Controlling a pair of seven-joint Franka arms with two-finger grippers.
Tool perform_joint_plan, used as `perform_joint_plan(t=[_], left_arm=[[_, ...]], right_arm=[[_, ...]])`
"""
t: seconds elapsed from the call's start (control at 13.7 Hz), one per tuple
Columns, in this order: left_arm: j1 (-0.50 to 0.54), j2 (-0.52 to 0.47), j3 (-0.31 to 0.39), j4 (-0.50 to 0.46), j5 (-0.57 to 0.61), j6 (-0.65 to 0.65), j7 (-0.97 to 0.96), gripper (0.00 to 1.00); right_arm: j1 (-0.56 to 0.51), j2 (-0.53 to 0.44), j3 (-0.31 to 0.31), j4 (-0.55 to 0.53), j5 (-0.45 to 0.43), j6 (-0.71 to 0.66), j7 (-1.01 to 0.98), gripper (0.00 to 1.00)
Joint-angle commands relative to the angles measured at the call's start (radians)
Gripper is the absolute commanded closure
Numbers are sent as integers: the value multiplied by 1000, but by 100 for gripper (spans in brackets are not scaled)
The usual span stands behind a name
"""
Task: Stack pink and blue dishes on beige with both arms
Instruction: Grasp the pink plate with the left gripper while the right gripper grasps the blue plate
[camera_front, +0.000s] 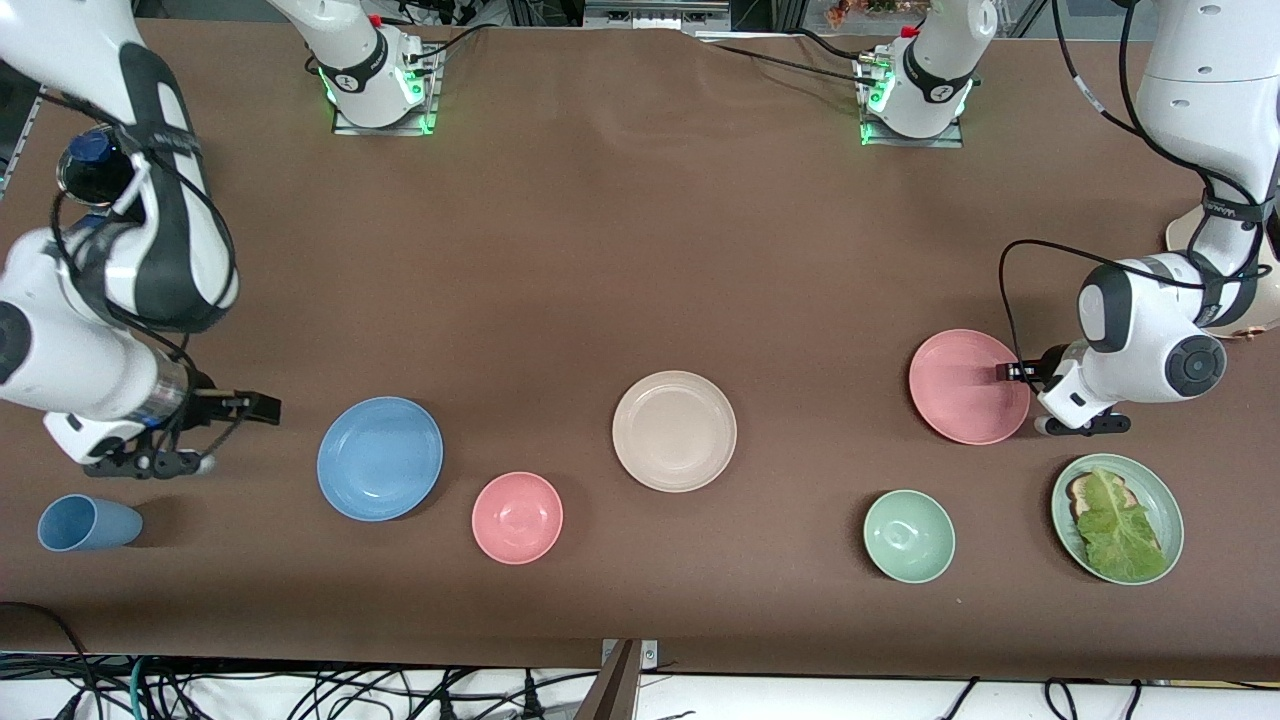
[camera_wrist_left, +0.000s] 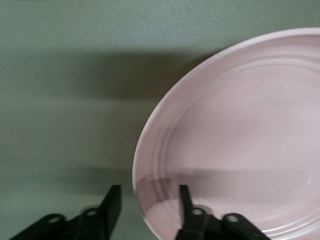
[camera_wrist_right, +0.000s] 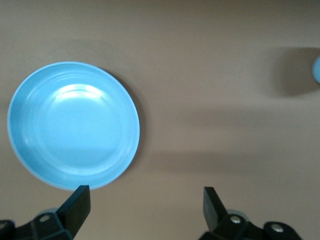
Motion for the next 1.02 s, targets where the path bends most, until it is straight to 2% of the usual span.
perform_joint_plan(t=[0.0,0.29,0.44,0.58,0.73,0.88,0.95], left_arm=[[12,0,-9,-4,7,9,7,100],[8,-4,-11,26,7,-16,-2,100],[-11,-11,-24,118,-17,-155,-12,100],[-12,-33,-64,219,-94,-303,-44,100],[-11,-64,-127,297,-111,-437,-126,100],[-12,-67,-213,342,-157,-476,-255,100],[-14,-66,-263,350,-183,-473,-324,100]], right_arm=[[17,92,12,27,-6,87,-7,0],[32,137,12,30,-3,125,2,1],[35,162,12,29,0,188,2,2],[35,195,12,29,14,240,30,2],[32,211,12,19,14,283,28,4],[37,212,12,4,15,283,30,8],[37,212,12,-4,15,283,30,14]])
